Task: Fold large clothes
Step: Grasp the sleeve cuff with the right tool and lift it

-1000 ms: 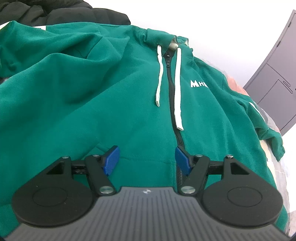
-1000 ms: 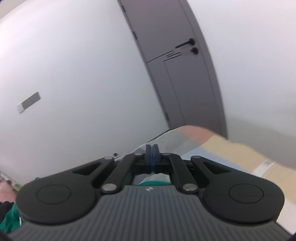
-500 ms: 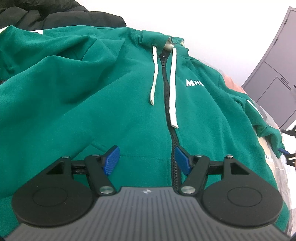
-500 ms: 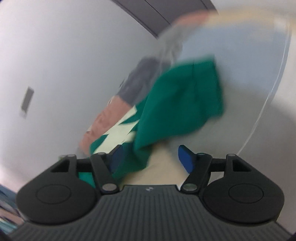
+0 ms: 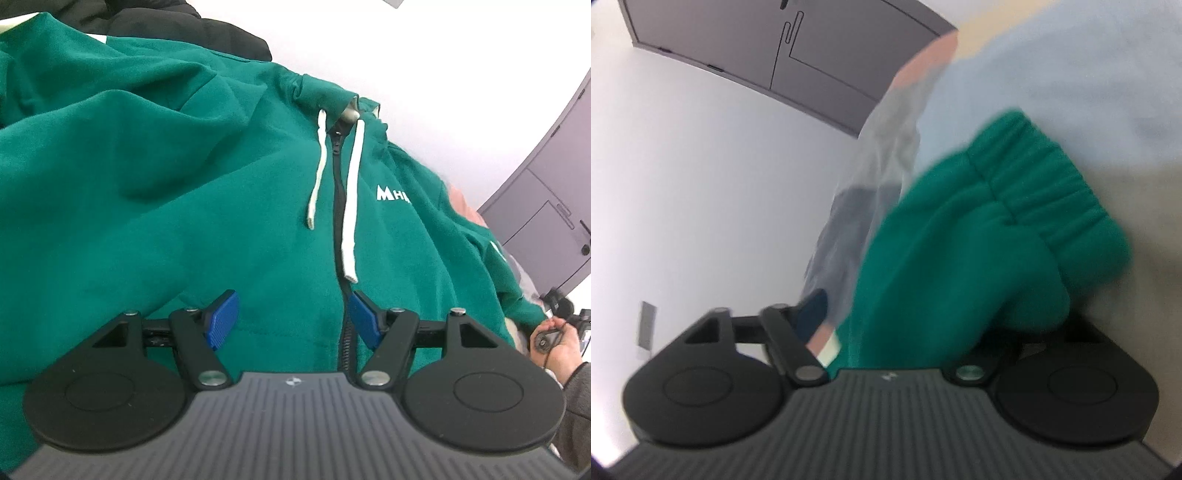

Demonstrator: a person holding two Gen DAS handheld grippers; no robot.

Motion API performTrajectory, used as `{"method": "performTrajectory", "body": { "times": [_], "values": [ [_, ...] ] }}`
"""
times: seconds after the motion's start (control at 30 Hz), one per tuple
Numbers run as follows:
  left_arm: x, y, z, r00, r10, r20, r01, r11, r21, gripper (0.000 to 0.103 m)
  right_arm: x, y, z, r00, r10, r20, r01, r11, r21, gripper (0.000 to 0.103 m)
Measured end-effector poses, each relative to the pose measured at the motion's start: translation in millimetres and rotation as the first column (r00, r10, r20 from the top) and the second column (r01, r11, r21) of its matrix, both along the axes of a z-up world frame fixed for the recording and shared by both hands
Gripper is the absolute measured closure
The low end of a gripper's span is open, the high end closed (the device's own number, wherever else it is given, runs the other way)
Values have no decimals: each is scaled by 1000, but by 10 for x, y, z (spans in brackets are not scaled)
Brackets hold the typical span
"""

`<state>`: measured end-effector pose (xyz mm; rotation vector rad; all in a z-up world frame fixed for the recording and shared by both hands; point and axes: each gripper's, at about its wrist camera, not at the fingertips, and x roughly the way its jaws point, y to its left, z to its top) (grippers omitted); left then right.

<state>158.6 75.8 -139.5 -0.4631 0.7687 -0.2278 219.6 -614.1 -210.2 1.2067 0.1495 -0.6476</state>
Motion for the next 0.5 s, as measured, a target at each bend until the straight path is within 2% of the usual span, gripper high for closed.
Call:
{"method": "performTrajectory", "body": {
  "times": [0.03, 0.07, 0.13, 0.27, 0.33, 0.5],
  "values": [
    [17, -6, -8, 1000, 1, 4, -1, 1000, -6, 32, 52, -92, 0, 999, -8, -42, 7, 1000, -14, 70],
    [27, -14, -16, 1000, 2, 6, -2, 1000, -10, 32, 77, -193, 0, 997, -18, -74, 16, 1000, -27, 82],
    [42, -33, -25, 1000, 4, 7, -4, 1000, -11, 32, 161, -409, 22, 994, 17, -112, -23, 998, -57, 94],
    [2, -72, 23, 999, -21, 36, 21, 1000, 9, 32, 222, -670, 291, 987, 36, -158, -71, 973, -219, 98],
    [-30, -102, 59, 998, -33, 47, 32, 999, 14, 32, 226, -849, 404, 988, 36, -154, -75, 964, -256, 98],
    [-51, -202, 138, 995, -64, 77, 59, 996, 60, 32, 267, -1236, 695, 978, -17, -207, -64, 923, -380, 98]
  ]
}}
